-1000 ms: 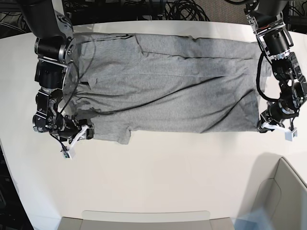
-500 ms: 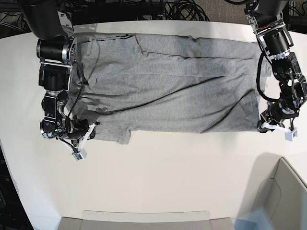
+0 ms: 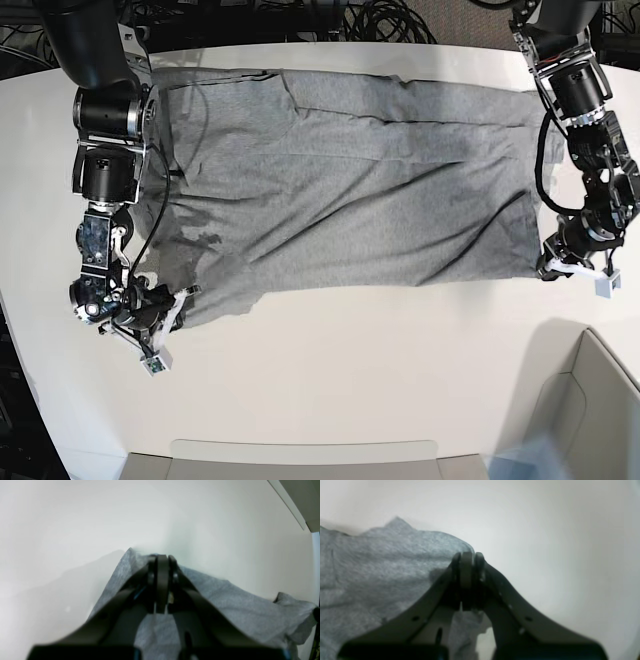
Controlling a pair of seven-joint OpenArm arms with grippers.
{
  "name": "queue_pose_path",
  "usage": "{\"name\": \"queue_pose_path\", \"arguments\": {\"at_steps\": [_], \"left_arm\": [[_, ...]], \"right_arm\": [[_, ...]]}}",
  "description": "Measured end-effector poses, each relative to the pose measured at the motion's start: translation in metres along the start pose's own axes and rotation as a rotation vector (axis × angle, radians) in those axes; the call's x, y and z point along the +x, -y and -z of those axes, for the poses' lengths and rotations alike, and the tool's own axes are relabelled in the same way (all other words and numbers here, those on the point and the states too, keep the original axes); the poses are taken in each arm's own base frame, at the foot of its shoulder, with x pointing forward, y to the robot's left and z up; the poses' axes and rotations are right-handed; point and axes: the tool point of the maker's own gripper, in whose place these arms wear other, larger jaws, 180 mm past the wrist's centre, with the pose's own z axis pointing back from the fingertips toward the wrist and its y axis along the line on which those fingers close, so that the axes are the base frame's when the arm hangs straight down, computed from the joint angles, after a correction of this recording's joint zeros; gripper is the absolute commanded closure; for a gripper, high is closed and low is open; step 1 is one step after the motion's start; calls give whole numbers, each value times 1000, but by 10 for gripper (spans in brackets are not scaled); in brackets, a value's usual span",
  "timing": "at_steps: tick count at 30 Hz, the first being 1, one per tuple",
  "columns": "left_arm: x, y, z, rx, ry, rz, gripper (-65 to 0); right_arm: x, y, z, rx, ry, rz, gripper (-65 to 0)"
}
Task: Fold the T-shirt properly
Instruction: 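Grasp the hem-side edge with the right gripper, holding with the left, then lift the hem with both grippers and fold it toward the collar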
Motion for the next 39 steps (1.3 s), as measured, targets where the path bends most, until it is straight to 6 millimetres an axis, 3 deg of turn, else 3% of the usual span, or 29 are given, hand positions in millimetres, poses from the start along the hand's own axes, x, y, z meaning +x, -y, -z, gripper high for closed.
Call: {"name": "queue_pose_path", "arguments": {"at_steps": [6, 11, 14, 20, 25, 29, 34, 39], "left_arm": [[1, -6, -5, 15, -28, 14, 0], [24, 4, -22, 8, 43, 76, 0], [27, 4, -28, 8, 36, 110, 0], [4, -12, -30, 54, -67, 110, 0], [6, -21, -39, 76, -91, 140, 0], [-24, -39, -43, 118, -165, 138, 0], [-28, -30, -57, 108, -146, 209, 0], [-48, -43, -60, 135, -197, 209, 0]], "right_arm": [[5, 3, -29, -61, -20, -82, 0], [18, -2, -59, -85, 0, -212, 0], [8, -4, -71, -118, -28, -247, 0], [-13, -20, -81, -117, -37, -296, 0], [-37, -30, -92, -133, -84, -318, 0], [-45, -38, -101, -138, -79, -334, 0], [-65, -49, -106, -129, -106, -346, 0], [-71, -54, -121, -149, -110, -357, 0]]}}
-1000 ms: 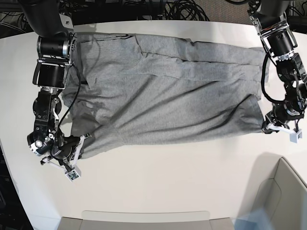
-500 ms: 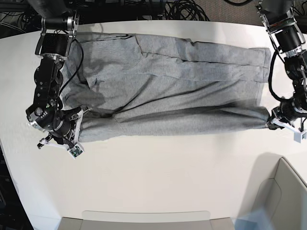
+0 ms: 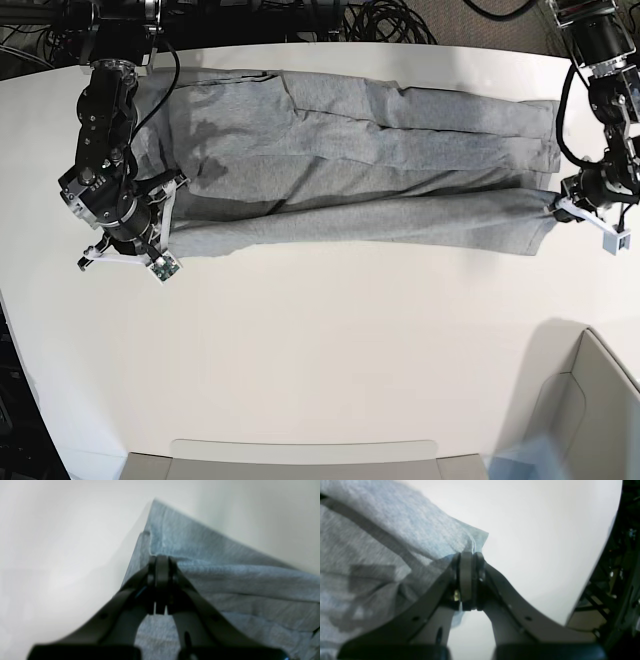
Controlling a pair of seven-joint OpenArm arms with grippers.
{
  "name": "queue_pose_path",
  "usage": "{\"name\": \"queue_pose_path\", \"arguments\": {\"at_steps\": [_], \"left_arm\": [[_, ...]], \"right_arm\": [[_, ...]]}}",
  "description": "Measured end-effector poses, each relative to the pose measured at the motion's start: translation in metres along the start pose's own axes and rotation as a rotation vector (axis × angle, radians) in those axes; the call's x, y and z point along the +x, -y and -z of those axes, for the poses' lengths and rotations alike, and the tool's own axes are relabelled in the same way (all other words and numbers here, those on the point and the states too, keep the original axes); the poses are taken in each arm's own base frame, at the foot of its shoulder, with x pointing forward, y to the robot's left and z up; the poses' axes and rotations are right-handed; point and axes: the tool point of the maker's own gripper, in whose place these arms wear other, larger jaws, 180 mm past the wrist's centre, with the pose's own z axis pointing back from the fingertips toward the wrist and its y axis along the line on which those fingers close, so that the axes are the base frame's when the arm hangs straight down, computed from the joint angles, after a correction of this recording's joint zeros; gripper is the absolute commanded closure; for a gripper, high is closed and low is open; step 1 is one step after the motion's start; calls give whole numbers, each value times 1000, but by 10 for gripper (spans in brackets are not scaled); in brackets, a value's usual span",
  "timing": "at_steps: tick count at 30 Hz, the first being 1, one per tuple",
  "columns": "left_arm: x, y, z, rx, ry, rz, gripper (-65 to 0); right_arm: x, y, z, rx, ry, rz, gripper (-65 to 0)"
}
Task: Fold the T-shirt properly
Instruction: 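Lift the hem with both grippers and fold it toward the collar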
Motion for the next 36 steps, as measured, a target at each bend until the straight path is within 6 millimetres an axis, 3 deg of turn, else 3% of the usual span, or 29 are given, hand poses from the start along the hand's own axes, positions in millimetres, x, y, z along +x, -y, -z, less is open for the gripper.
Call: {"name": "queue_pose_path", "arguments": {"at_steps": [6, 9, 23, 32, 36], "left_arm": [[-15, -2, -3, 8, -24, 15, 0], [-26, -2, -7, 12, -40, 34, 0], [-54, 0, -22, 31, -68, 110, 0], [-87, -5, -19, 36, -125, 77, 0], [-91, -8, -20, 46, -121, 81, 0]], "right_arm": [[-28, 20, -16, -74, -42, 74, 0], [-46, 10, -19, -57, -107, 76, 0], [-81, -28, -29, 6, -185, 44, 0], [-104, -50, -32, 58, -242, 36, 0], [-111, -57, -33, 73, -259, 34, 0]]}}
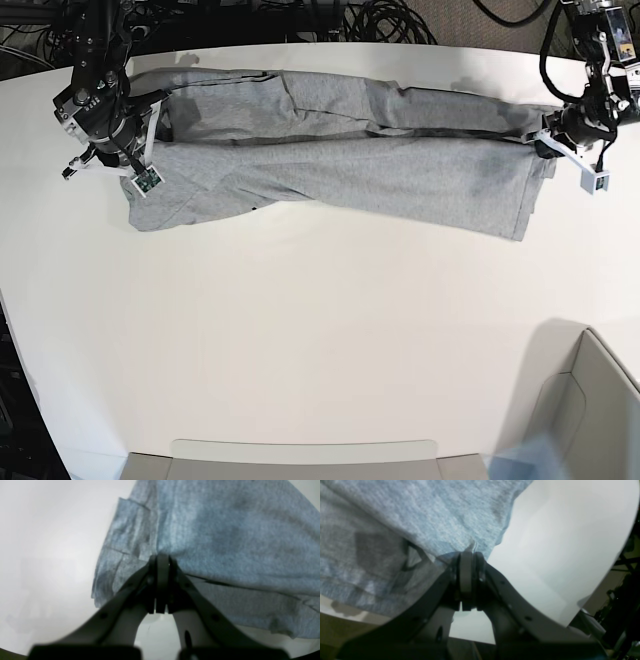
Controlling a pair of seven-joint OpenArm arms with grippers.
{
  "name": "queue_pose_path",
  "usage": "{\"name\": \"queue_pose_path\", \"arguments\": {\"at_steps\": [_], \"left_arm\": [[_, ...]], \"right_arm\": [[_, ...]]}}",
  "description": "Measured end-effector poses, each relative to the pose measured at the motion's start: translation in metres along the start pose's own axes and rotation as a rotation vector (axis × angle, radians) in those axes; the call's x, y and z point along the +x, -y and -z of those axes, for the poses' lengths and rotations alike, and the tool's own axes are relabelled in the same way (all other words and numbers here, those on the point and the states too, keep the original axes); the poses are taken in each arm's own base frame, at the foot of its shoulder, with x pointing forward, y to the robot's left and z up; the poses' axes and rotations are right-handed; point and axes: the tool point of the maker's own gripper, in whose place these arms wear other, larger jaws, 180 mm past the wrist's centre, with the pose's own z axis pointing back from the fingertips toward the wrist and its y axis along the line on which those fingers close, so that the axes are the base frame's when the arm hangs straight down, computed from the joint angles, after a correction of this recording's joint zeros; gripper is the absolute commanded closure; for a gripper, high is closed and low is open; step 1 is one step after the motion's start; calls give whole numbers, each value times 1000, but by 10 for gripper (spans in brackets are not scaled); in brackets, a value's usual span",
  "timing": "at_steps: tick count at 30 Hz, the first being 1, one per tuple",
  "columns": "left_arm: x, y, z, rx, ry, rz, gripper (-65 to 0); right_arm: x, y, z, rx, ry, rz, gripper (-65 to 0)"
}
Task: Fold the T-shirt properly
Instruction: 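Lift the hem with both grippers and fold it toward the collar, then lay the folded hem down near the collar with both grippers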
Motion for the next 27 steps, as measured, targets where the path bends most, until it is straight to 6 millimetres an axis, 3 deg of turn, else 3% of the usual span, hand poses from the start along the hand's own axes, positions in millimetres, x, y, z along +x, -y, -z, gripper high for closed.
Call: {"name": "queue_pose_path", "arguments": {"at_steps": [2, 3, 6, 10, 15, 18, 24, 27], "left_arm": [[-1, 0, 0, 1, -3, -1, -15], [-1, -1, 0, 2, -1, -1, -61], [-2, -3, -3, 9, 7, -12, -141], [8, -14, -17, 40, 49, -22, -136], [20, -16, -26, 44, 93, -25, -137], [24, -19, -26, 51, 101, -26, -160], [43, 0, 13, -21, 42, 14, -166], [37, -2, 24, -39, -6, -39, -166]], "right_arm": [[-2, -2, 0, 5, -3, -2, 0], [-3, -3, 0, 9, -5, -3, 0], [-5, -5, 1, 12, -11, -4, -96], [-7, -14, 2, 26, -27, -39, -197], [6, -30, 3, 69, 3, -118, -209], [9, -29, 4, 69, 9, -118, -209], [7, -21, 10, 57, -12, -118, -209], [9, -23, 10, 62, -7, -115, -209]]}}
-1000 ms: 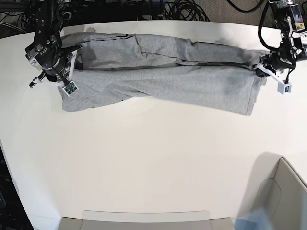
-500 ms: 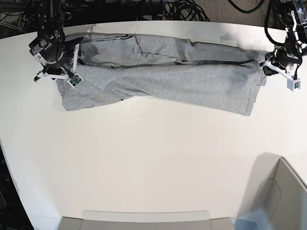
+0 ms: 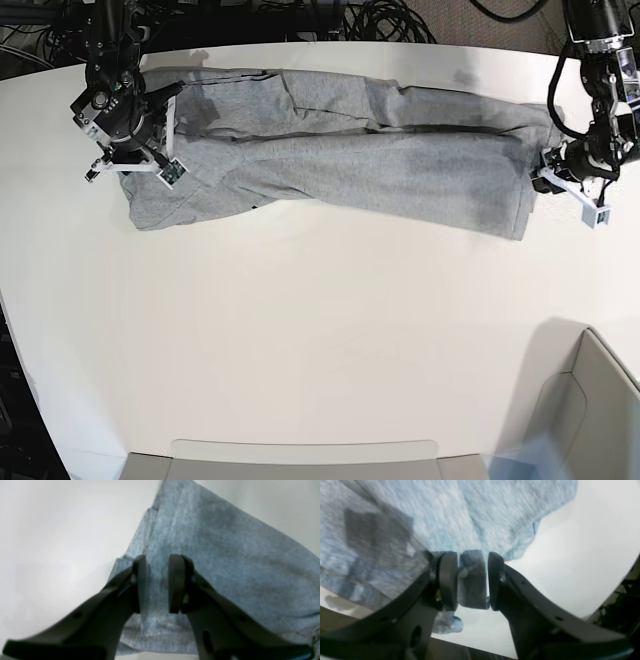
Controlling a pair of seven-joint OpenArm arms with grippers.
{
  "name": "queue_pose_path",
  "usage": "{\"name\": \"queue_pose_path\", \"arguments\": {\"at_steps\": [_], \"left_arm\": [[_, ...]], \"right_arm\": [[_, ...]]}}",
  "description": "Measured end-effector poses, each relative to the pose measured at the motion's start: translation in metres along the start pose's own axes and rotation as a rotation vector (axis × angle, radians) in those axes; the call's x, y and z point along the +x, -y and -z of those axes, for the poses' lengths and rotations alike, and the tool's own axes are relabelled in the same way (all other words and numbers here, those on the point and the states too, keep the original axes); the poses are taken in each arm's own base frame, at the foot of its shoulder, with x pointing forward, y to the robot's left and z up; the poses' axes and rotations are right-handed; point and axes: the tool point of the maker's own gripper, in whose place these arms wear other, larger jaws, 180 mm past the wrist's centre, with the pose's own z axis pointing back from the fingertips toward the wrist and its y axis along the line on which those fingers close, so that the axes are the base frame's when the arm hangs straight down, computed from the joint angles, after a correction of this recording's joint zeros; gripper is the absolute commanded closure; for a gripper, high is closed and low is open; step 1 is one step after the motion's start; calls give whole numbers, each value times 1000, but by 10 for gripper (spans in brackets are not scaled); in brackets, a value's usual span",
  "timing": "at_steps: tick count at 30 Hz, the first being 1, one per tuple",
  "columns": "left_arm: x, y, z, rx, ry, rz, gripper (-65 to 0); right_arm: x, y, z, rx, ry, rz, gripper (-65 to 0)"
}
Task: Fold the T-shirt properly
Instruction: 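Lay the folded hem down near the collar with both grippers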
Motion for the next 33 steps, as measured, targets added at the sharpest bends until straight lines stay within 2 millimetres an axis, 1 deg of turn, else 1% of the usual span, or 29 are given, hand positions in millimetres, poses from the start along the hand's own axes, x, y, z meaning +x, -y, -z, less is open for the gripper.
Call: {"name": "queue_pose_path", "arguments": {"at_steps": [2, 3, 6, 8, 10, 12, 14, 17, 22, 28, 30, 33], "left_arm": [[-4, 0, 1, -20, -23, -18, -173], [-2, 0, -1, -27, -25, -5, -177], [16, 12, -11, -112, 22, 82, -176], [22, 17, -13, -138, 43, 141, -163], [18, 21, -12, -163, 40, 184, -133], [13, 21, -11, -180, 28, 215, -115], [8, 17, -8, -186, 14, 228, -117], [-1, 10, -2, -184, -17, 211, -156], [4, 10, -1, -189, 18, 203, -243], [-4, -3, 5, -173, -3, 154, -245], [-2, -8, 8, -168, 17, 131, -245], [-5, -18, 11, -124, 6, 148, -245]], "right_arm": [[-1, 0, 0, -1, -2, -1, -209], [-1, -1, 0, 1, -3, -1, -209], [-3, 0, 0, -2, -10, -2, -209], [-1, 0, 0, 0, -4, -1, -209], [-1, 0, 0, 1, 0, -1, -209], [-1, 0, 0, 1, -1, 0, -209], [-1, -1, 0, 1, -1, 0, -209], [-1, 0, 0, 1, -1, 0, -209], [-1, 0, 0, -1, -3, -1, -209], [-1, 0, 0, -1, -3, 0, -209], [-1, 0, 0, -1, -3, -1, -209], [-1, 0, 0, -1, -2, -1, -209]]}}
